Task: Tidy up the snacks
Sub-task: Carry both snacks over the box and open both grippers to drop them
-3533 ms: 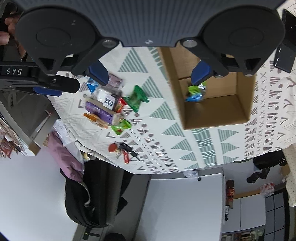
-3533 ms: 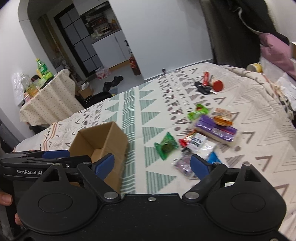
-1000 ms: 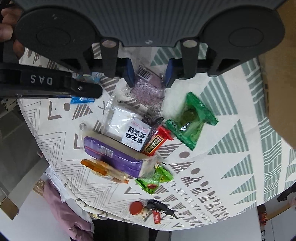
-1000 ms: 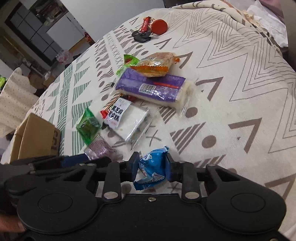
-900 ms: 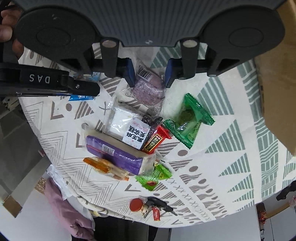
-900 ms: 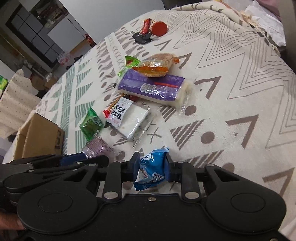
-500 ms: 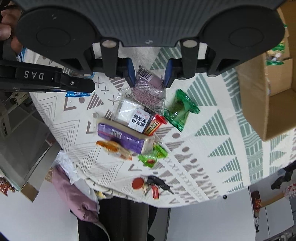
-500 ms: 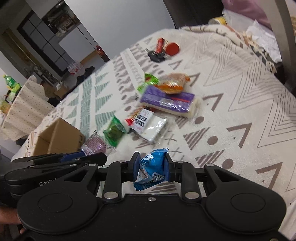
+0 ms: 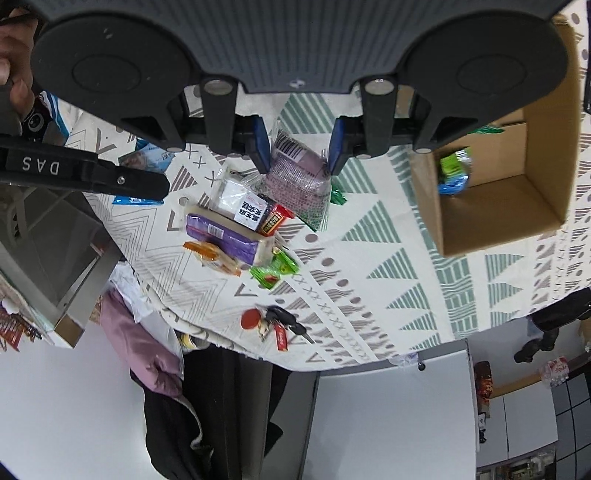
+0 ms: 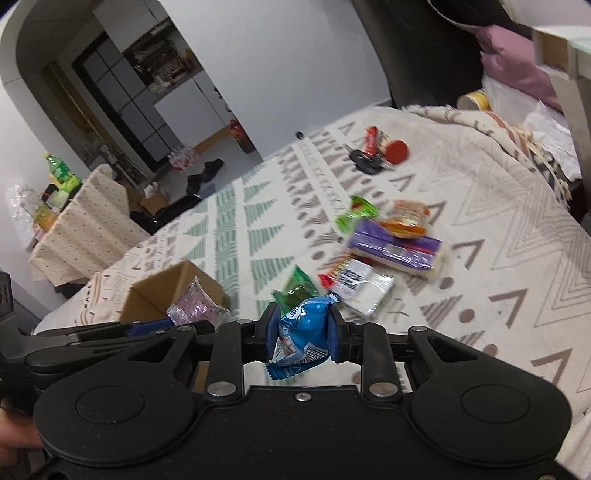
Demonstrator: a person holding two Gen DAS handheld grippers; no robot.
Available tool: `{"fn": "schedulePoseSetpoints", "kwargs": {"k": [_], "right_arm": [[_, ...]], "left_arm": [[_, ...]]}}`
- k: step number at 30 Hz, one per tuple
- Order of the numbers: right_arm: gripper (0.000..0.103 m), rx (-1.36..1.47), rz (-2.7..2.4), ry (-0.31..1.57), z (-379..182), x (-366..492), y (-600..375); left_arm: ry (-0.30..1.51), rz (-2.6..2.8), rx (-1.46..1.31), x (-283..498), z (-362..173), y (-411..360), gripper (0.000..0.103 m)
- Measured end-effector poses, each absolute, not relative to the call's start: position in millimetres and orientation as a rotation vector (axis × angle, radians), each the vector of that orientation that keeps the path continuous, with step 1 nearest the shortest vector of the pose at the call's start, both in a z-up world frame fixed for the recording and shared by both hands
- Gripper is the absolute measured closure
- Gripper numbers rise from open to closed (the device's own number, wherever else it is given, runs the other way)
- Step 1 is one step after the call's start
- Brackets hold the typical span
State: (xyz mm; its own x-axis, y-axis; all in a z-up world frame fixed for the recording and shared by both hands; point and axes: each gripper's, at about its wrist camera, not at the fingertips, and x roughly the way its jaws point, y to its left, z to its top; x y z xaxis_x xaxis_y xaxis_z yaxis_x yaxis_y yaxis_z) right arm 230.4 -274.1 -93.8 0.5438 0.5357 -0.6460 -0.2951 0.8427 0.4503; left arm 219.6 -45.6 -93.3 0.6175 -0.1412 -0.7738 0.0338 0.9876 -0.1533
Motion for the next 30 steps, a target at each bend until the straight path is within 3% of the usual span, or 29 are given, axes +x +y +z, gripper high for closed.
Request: {"fn": "schedulePoseSetpoints", "kwargs": {"k": [17, 30], "right_arm": [[0.077, 0.27, 0.606, 0.793, -67.3, 208.8, -220.5], [0.077, 0.238, 0.674, 0.792, -65.9, 206.5, -175.7]], "left_arm": [[0.825, -0.009, -0.17, 179.3, -59.9, 20.9, 0.071], [0.818, 0.08, -0.223, 160.3, -65.0, 77.5, 0.071]]}}
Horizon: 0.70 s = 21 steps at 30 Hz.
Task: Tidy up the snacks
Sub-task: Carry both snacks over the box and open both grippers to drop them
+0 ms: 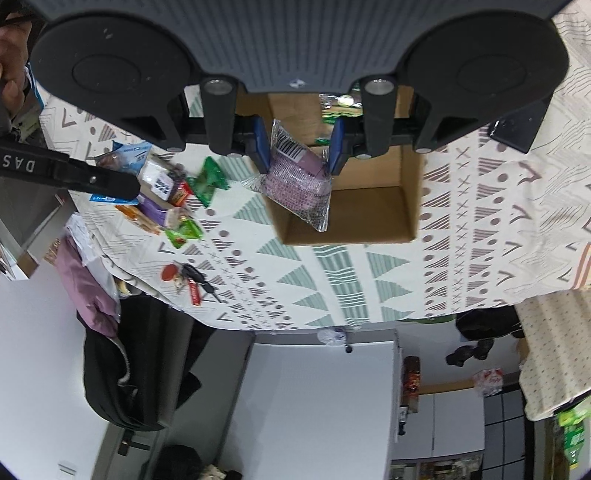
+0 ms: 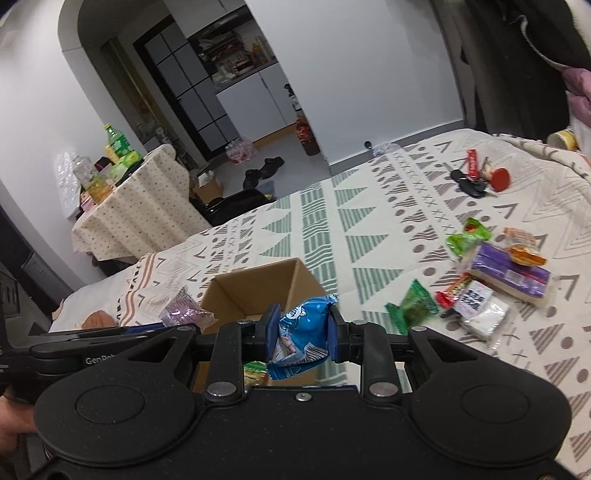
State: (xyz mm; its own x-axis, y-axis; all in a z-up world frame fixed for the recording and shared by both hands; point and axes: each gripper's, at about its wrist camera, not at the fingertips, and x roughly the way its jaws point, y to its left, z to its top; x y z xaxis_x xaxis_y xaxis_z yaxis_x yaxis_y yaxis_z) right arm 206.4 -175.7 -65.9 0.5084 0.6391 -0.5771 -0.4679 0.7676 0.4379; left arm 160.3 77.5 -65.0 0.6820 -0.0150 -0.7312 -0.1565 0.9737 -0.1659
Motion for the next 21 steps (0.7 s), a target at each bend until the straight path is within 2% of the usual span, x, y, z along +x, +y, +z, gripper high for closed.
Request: {"fn": "schedulePoseSetpoints", "kwargs": {"k": [21], "right_arm": [[0.077, 0.174, 0.828, 0.83, -71.1, 202.1, -94.8]], "left_arm": [[0.893, 0.077, -0.304, 148.5, -100.1, 122.0, 0.068]]}}
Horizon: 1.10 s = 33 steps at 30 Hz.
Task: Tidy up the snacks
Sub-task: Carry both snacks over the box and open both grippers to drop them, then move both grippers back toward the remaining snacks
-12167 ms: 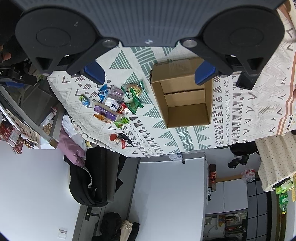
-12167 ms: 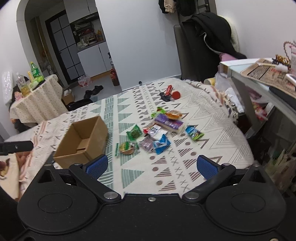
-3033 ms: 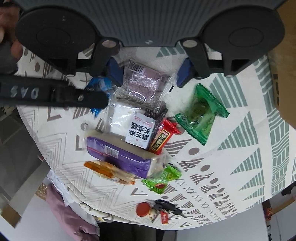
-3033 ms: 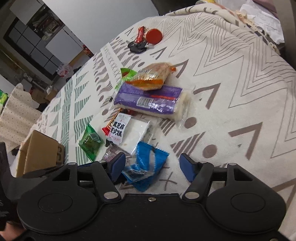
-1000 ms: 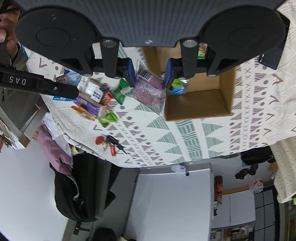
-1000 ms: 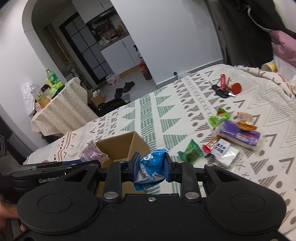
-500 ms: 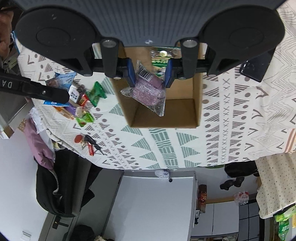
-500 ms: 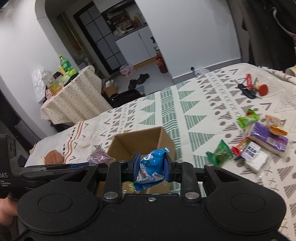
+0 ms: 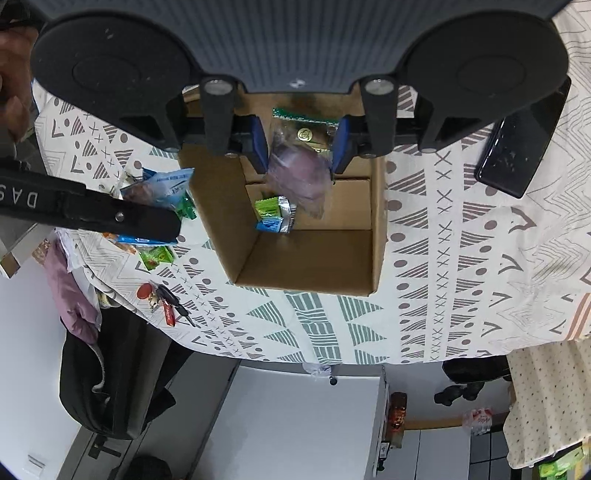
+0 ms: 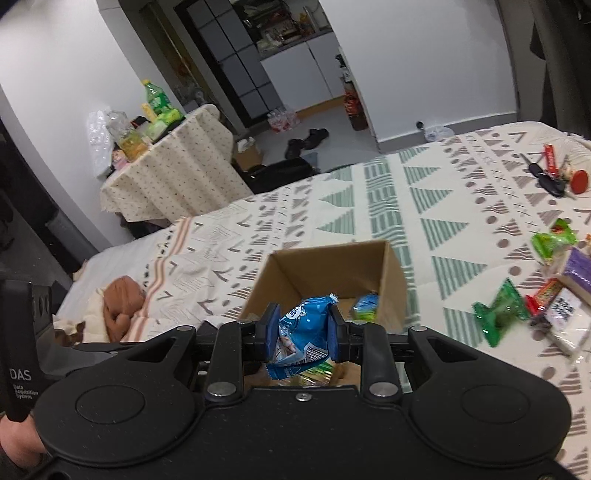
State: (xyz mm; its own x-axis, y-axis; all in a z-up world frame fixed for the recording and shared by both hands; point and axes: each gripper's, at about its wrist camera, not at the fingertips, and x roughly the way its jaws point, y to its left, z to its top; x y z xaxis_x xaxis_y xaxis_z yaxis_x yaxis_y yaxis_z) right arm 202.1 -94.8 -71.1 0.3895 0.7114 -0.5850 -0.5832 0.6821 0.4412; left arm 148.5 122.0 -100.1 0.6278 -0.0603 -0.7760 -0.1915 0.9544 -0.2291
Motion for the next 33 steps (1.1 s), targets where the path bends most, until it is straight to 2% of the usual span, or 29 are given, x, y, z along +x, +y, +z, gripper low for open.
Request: {"fn": "schedulePoseSetpoints", "kwargs": {"k": [2, 4, 8, 9, 10, 13, 17, 19, 33], "right_arm": [[0.073, 0.191, 0.827, 0.825, -71.2, 202.5, -94.5], [0.066, 0.207, 0.818, 0.812, -69.7, 202.1, -98.1], [0.062, 0.193, 0.808, 0.809, -67.5, 200.4, -103.4], [0.059, 0.19, 0.801, 0.81, -67.5, 200.4, -105.2], [0.051, 0.19, 0.794, 0.812, -67.3, 199.5, -108.3], [0.039, 0.182, 0.763, 0.805, -66.6, 196.2, -117.1], [0.031, 0.182, 0.734, 0.815, -66.9, 196.1, -132.1], [0.024, 0.19, 0.708, 0.81, -65.4, 196.2, -141.5], [0.009, 0.176, 0.587, 0.777, -60.0, 202.4, -203.1]], "left_arm": [[0.884, 0.062, -0.289, 148.5, -97.6, 120.8, 0.065], [0.882, 0.081, -0.275, 148.5, -94.8, 120.6, 0.056], [0.86, 0.095, -0.251, 146.2, -90.1, 119.4, 0.041], [0.856, 0.091, -0.254, 145.8, -89.5, 118.9, 0.035], [0.858, 0.093, -0.255, 146.1, -89.0, 118.1, 0.029], [0.858, 0.099, -0.245, 147.7, -86.8, 112.2, 0.02], [0.863, 0.093, -0.253, 152.0, -83.4, 104.4, 0.014], [0.859, 0.085, -0.246, 153.8, -81.6, 97.8, 0.011], [0.842, 0.025, -0.235, 174.0, -66.9, 51.8, 0.005]]}}
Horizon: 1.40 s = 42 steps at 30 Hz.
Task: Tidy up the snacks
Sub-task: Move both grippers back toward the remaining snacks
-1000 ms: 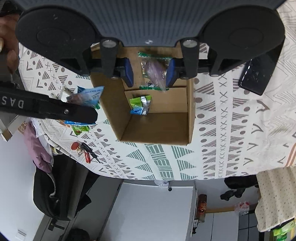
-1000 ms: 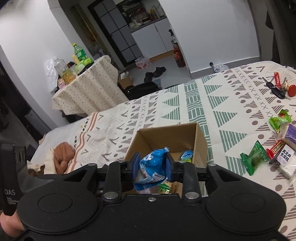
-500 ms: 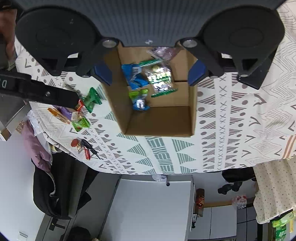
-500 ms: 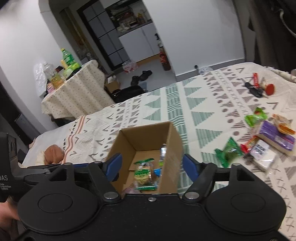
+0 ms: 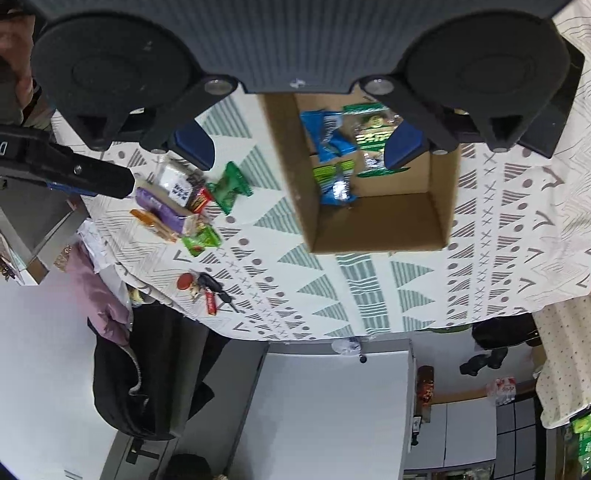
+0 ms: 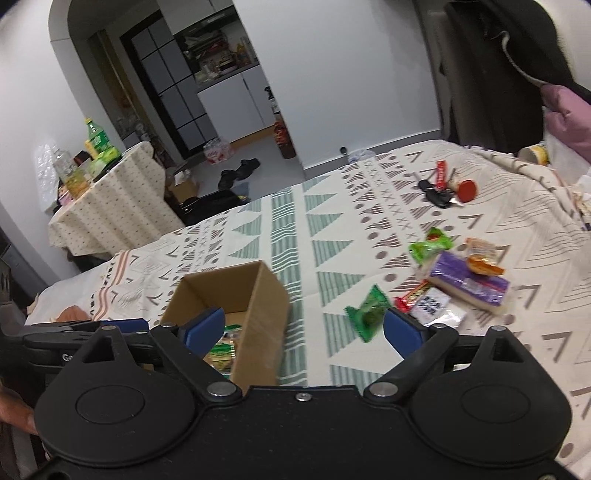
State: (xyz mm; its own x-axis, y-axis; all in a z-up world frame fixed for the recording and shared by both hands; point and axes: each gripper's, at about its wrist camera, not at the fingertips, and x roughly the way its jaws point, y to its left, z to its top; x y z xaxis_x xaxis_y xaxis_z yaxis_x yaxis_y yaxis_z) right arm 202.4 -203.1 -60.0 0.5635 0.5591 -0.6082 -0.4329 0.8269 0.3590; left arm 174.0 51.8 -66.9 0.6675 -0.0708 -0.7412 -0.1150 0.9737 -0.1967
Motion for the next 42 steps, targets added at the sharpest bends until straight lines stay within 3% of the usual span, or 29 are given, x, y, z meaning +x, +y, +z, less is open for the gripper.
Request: {"fn": "schedulePoseSetpoints", "kwargs": {"k": [21, 28, 42], "right_arm": [[0.005, 0.245, 0.503, 0.823, -96.5, 229.6, -275.6], [0.014, 0.291, 0.494, 0.869, -118.3, 247.1, -291.7], [0.019, 0.365, 0.482, 0.971, -163.0, 298.0, -295.1]], "left_arm": [[0.867, -0.043, -0.179, 216.3, -78.1, -12.1, 0.005], [0.865, -0.06, -0.15, 239.7, -89.8, -34.7, 0.006], [0.954, -0.057, -0.135, 299.4, -138.6, -55.8, 0.015]]}}
